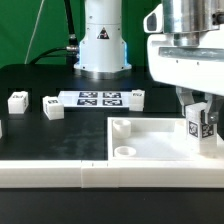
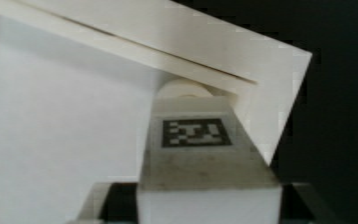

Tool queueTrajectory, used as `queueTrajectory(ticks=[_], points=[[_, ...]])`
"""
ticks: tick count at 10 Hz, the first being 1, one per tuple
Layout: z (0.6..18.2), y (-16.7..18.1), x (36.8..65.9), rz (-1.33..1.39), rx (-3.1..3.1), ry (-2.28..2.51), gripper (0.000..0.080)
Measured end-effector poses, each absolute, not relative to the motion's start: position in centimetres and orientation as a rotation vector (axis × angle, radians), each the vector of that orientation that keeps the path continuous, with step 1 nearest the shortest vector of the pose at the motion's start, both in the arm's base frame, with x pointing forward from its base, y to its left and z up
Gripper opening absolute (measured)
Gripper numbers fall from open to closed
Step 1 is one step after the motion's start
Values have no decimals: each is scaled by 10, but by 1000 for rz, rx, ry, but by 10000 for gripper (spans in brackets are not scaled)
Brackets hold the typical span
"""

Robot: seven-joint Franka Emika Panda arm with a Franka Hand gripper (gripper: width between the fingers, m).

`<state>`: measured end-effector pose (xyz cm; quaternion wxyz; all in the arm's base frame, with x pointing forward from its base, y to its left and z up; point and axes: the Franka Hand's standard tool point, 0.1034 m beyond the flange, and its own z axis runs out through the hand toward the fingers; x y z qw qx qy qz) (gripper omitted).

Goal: Assemble one leg

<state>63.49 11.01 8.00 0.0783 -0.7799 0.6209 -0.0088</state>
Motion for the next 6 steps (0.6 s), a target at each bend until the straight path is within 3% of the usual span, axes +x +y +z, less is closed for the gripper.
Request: queueTrajectory(ticks=[3, 4, 5, 6], points=[[80, 112, 634, 20, -2152, 2050, 294], [80, 112, 634, 16, -2190, 2009, 345], [80, 112, 634, 9, -2242, 1951, 479], [80, 113, 634, 2, -2294, 1889, 479]])
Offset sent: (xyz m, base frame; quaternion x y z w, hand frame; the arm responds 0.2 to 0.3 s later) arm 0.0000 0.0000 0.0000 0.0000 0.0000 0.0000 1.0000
